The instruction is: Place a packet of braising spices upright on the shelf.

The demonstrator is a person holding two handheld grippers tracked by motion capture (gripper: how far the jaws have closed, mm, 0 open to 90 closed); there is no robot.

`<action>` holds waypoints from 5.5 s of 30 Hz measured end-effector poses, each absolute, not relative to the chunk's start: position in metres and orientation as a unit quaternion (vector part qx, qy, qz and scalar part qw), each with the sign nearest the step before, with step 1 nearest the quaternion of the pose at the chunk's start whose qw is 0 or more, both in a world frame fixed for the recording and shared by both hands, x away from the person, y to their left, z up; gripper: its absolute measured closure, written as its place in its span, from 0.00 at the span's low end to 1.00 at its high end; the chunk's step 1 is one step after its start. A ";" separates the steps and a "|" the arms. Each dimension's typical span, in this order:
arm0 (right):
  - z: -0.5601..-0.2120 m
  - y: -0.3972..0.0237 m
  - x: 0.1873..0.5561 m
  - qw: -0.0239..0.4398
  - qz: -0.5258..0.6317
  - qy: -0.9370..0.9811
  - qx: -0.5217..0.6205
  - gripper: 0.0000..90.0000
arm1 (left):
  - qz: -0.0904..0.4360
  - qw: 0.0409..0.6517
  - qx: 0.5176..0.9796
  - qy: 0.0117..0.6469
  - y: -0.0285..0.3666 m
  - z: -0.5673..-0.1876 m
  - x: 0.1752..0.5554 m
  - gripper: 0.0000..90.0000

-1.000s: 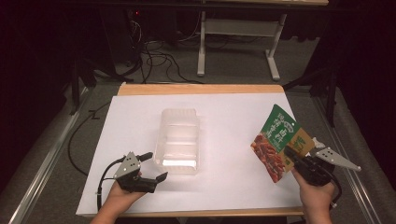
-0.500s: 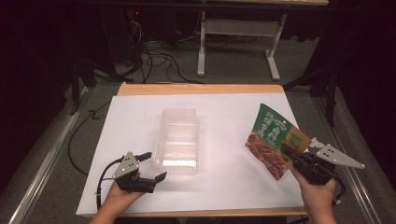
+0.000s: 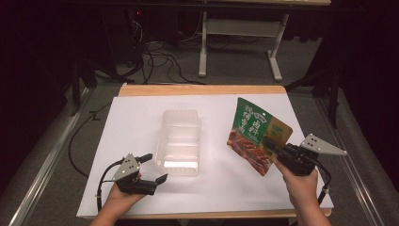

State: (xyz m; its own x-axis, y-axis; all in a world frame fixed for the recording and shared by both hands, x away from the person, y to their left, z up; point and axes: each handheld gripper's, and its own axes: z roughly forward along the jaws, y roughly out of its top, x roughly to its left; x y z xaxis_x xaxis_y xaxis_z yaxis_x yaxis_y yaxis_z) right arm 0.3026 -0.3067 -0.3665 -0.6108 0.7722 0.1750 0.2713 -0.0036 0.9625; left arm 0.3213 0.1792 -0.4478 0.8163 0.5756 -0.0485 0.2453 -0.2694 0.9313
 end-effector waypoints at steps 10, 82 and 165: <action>-0.363 -0.279 0.316 0.187 0.607 0.676 0.374 1.00 | 0.153 0.544 0.782 0.263 0.179 -0.448 0.321 0.10; -0.342 -0.142 0.374 0.132 0.652 0.688 0.290 1.00 | 0.152 0.552 0.777 0.263 0.182 -0.447 0.321 0.10; -0.408 -0.127 0.429 0.154 0.608 0.709 0.322 0.98 | 0.147 0.551 0.779 0.261 0.182 -0.448 0.321 0.10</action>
